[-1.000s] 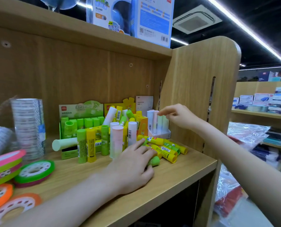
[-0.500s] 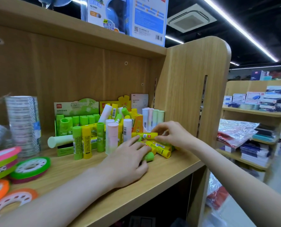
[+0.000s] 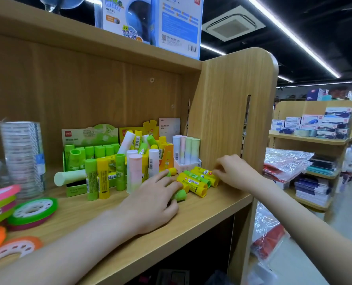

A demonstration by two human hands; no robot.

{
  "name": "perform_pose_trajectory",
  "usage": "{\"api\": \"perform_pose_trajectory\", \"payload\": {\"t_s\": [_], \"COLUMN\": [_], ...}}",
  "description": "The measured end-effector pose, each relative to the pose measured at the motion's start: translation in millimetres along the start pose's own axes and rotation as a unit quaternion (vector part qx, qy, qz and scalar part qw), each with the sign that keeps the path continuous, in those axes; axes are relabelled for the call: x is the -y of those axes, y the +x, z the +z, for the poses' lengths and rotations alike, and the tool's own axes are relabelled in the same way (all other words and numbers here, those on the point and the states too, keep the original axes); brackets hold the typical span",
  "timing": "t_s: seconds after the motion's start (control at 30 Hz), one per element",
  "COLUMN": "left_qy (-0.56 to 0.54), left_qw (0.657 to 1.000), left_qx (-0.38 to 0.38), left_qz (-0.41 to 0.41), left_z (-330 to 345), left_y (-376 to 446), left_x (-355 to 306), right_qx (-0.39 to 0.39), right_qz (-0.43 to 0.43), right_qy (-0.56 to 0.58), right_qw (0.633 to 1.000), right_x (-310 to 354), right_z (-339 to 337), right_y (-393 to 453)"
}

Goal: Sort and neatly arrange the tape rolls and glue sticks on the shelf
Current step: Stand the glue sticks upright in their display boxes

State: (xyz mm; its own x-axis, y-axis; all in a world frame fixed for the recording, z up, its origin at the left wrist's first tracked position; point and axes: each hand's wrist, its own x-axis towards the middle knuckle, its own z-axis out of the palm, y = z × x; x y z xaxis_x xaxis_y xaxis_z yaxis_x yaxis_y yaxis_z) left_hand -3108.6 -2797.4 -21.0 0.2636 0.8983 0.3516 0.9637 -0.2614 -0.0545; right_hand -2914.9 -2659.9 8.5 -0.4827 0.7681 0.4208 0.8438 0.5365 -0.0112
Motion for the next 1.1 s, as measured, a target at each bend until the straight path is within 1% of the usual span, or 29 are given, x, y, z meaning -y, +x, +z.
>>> {"api": "perform_pose_trajectory", "payload": {"t_s": [0.07,0.1,0.13,0.2,0.23,0.27,0.33,0.4,0.53,0.57,0.67,0.7,0.73,0.77,0.8,0.83,0.87,0.9,0.93,0.97,1.03,1.1], "left_qy": [-0.005,-0.007,-0.009,-0.017,-0.015,-0.009,0.003,0.015,0.026,0.030,0.042,0.050,0.060,0.069,0.076,0.076,0.073,0.074,0.082,0.090,0.095,0.092], "left_qw": [1.000,1.000,1.000,1.000,1.000,1.000,1.000,0.999,0.998,0.998,0.997,0.997,0.996,0.995,0.992,0.992,0.991,0.991,0.990,0.989,0.989,0.988], "left_qx": [-0.007,-0.007,-0.006,-0.007,-0.010,-0.012,-0.021,-0.026,-0.049,-0.053,-0.062,-0.061,-0.064,-0.075,-0.093,-0.100,-0.105,-0.108,-0.111,-0.111,-0.113,-0.118], "left_qz": [0.006,0.005,0.004,0.004,0.004,0.005,0.015,0.019,0.029,0.030,0.015,0.016,0.019,0.022,0.025,0.028,0.029,0.031,0.033,0.032,0.031,0.032], "left_z": [0,0,-1,-1,-1,-1,-2,-2,-1,0,-1,-3,-5,-5,-5,-5,-3,-3,-2,-2,-2,-1], "left_y": [0,0,0,0,0,-1,-1,-2,-1,-1,-3,-2,-3,-4,-3,-3,-3,-3,-3,-3,-2,-2], "left_x": [0,0,0,0,0,0,0,1,1,1,-1,-3,-4,-4,-4,-3,-2,-3,-2,-2,-1,0], "right_qx": [-0.046,-0.064,-0.065,-0.018,0.007,0.027,0.041,0.040,0.029,0.019,-0.037,-0.059,-0.086,-0.115,-0.149,-0.175,-0.180,-0.163,-0.131,-0.095,-0.045,-0.019], "right_qz": [-0.030,-0.063,-0.106,-0.188,-0.214,-0.234,-0.256,-0.247,-0.198,-0.179,-0.087,-0.056,-0.034,-0.021,-0.020,-0.026,-0.038,-0.045,-0.036,-0.006,0.050,0.036], "right_qy": [0.052,0.105,0.171,0.299,0.337,0.358,0.373,0.404,0.471,0.502,0.629,0.652,0.652,0.634,0.593,0.531,0.457,0.398,0.362,0.351,0.342,0.301], "right_qw": [0.997,0.990,0.977,0.936,0.917,0.904,0.891,0.880,0.859,0.846,0.772,0.754,0.752,0.764,0.791,0.829,0.870,0.902,0.922,0.931,0.937,0.953], "right_x": [9,18,29,52,63,72,87,95,93,89,77,72,67,62,57,53,49,46,44,41,36,32], "right_z": [-8,-14,-21,-30,-32,-31,-24,-16,-8,-7,-10,-12,-13,-13,-12,-10,-6,-1,4,8,9,2], "right_y": [9,12,15,20,24,27,36,42,46,46,50,51,52,53,53,54,54,53,53,52,52,55]}}
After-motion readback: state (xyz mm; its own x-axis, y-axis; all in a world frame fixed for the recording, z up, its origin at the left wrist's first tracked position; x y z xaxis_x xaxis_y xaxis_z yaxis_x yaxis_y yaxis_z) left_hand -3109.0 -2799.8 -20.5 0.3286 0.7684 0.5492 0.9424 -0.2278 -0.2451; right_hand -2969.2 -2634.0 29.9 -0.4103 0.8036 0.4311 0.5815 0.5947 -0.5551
